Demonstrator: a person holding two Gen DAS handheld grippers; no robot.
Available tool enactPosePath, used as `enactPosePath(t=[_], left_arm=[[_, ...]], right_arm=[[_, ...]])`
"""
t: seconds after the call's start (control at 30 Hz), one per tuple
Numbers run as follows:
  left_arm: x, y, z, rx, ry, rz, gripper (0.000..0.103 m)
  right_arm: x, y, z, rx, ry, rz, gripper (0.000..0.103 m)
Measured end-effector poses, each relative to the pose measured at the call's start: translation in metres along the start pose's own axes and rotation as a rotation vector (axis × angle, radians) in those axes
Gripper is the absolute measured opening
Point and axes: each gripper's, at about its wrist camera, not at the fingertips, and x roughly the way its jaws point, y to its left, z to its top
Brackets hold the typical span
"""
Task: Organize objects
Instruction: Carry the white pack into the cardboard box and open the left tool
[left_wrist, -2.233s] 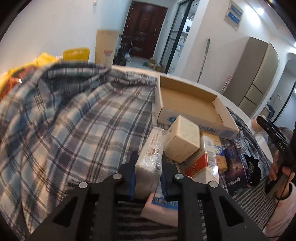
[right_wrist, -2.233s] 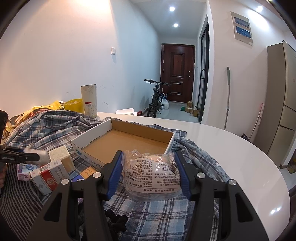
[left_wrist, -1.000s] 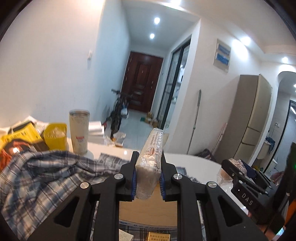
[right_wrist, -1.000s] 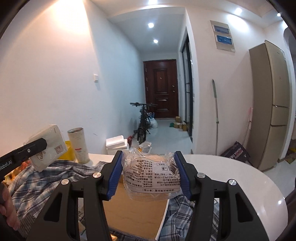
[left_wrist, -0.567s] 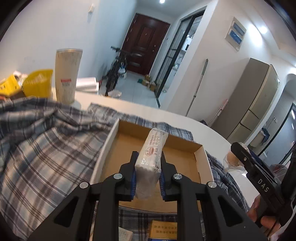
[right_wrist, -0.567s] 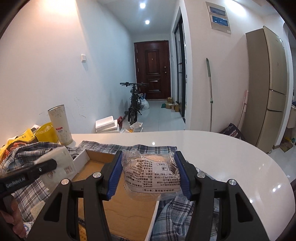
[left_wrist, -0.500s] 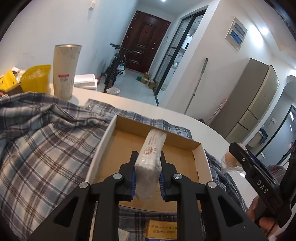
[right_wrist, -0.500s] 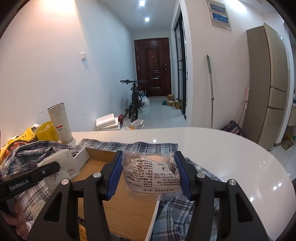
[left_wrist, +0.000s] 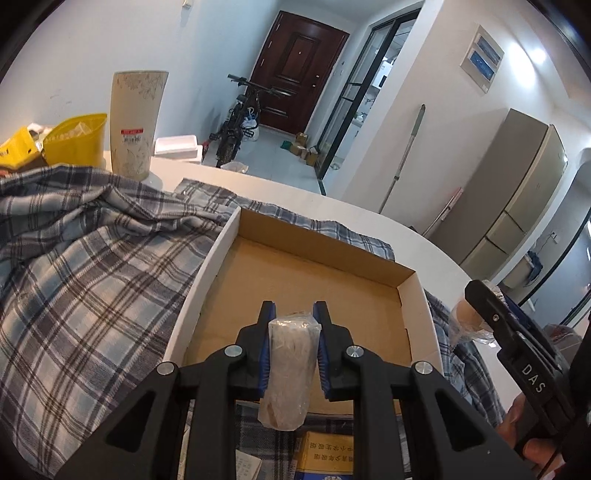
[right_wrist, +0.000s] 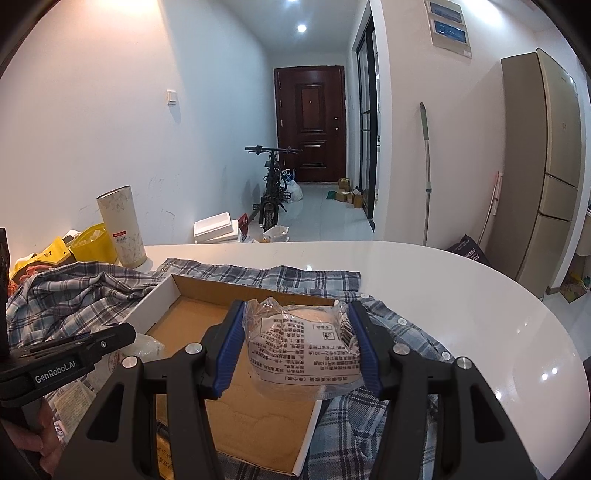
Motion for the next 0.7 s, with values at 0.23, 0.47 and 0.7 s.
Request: enactPosePath(t=[0.23, 0.47, 0.7], left_arm=[[0.004, 0.001, -0.001, -0.006, 0.030, -0.015, 0.021], [0.008, -0.003, 0.000, 0.010, 0.055, -0.012, 0.021], [-0.004, 0.001, 0.005, 0.016, 0.001, 0.011, 0.031]], right_arm=[[0.002, 0.000, 0.001, 0.007, 0.010, 0.003, 0.054], [0.004, 0.000, 0.001, 0.010, 0.022, 0.015, 0.054], [0.003, 0.000, 0.002, 0.019, 0.020, 0.023, 0.054]])
